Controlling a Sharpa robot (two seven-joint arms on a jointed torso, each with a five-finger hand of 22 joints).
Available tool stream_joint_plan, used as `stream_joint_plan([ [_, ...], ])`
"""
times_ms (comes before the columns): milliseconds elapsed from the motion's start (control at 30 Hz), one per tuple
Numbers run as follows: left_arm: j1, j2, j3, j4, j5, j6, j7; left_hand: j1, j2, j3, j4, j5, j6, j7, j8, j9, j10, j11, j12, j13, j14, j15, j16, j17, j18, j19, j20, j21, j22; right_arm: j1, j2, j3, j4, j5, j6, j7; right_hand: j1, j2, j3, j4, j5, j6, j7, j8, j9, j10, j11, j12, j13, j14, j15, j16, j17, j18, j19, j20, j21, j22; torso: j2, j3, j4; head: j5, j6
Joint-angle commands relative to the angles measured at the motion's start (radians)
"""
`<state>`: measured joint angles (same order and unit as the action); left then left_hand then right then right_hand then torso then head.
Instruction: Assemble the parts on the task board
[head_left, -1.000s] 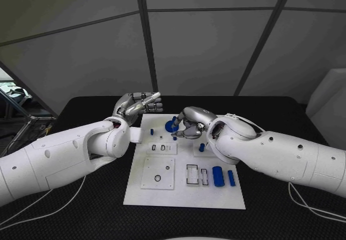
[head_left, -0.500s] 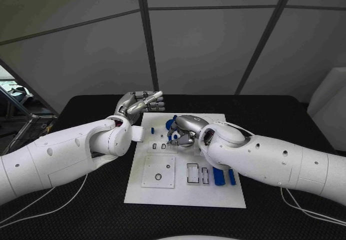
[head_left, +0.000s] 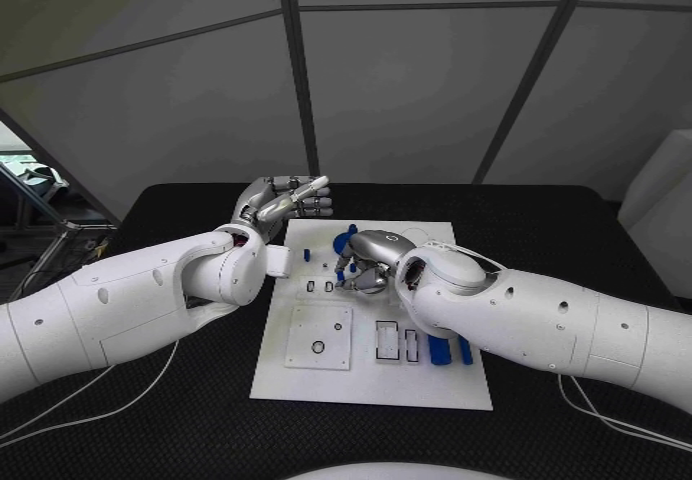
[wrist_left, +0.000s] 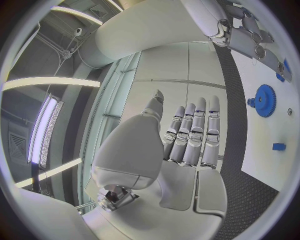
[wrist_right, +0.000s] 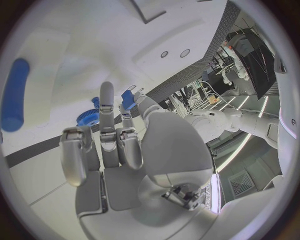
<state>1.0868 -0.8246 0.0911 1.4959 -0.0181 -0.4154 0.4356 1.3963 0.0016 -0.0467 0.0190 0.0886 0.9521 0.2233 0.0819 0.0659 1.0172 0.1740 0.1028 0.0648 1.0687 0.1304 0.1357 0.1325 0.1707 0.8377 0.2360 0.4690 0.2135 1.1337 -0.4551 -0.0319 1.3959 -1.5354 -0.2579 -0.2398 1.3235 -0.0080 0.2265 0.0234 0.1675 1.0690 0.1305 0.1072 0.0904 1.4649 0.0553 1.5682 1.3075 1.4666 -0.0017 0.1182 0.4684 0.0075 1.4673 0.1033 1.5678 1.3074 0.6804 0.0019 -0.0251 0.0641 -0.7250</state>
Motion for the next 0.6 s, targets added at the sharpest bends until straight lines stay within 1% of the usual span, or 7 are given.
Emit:
stream_joint_plan([
  [33, 0.002, 0.001, 0.001, 0.003, -0.005, 0.012, 0.000, -0.003, 0.011, 0.002, -0.006, -0.005, 0.000, 0.003, -0.006, -0.001, -0.005, 0.003, -0.007, -0.001, 0.004, 0.001, -0.005, 0.001, 0.011, 0.002, 0.002, 0.007, 0.001, -0.001, 0.004, 0.000, -0.002, -0.018, 0.014, 0.005, -0.004, 0.003, 0.007, 0.000, 0.004, 0.002, 0.001, 0.003, 0.001, 0.106, -0.004, 0.003, 0.263, 0.031, -0.010, -0.004, 0.002, -0.007, 0.103, -0.004, 0.003, 0.263, 0.001, 0.0000, 0.0000, 0.002, -0.002],
  [267, 0.002, 0.000, 0.001, 0.005, -0.005, 0.012, 0.000, -0.003, 0.011, 0.002, -0.006, -0.005, 0.000, 0.003, -0.006, -0.001, -0.005, 0.003, -0.007, -0.001, 0.004, 0.001, -0.005, 0.001, 0.011, 0.002, 0.002, 0.007, 0.001, -0.004, 0.010, -0.001, -0.008, -0.026, 0.014, 0.005, -0.004, 0.003, 0.007, 0.000, 0.004, 0.002, 0.001, 0.003, 0.001, 0.106, -0.004, 0.003, 0.263, 0.031, -0.010, -0.004, 0.002, -0.007, 0.103, -0.004, 0.003, 0.263, 0.001, 0.0001, 0.0007, 0.009, -0.003],
  [600, 0.002, 0.000, 0.001, 0.004, -0.005, 0.013, 0.000, -0.003, 0.011, 0.002, -0.006, -0.005, 0.000, 0.003, -0.006, -0.001, -0.005, 0.003, -0.007, -0.001, 0.004, 0.001, -0.005, 0.001, 0.011, 0.002, 0.002, 0.007, 0.001, -0.010, 0.022, -0.003, -0.022, -0.035, 0.016, 0.006, -0.006, 0.000, 0.006, 0.000, 0.005, 0.000, 0.002, 0.002, 0.000, 0.106, -0.003, 0.003, 0.263, 0.031, -0.009, -0.004, 0.002, -0.007, 0.103, -0.004, 0.003, 0.263, -0.001, 0.0008, -0.0013, 0.013, -0.003],
])
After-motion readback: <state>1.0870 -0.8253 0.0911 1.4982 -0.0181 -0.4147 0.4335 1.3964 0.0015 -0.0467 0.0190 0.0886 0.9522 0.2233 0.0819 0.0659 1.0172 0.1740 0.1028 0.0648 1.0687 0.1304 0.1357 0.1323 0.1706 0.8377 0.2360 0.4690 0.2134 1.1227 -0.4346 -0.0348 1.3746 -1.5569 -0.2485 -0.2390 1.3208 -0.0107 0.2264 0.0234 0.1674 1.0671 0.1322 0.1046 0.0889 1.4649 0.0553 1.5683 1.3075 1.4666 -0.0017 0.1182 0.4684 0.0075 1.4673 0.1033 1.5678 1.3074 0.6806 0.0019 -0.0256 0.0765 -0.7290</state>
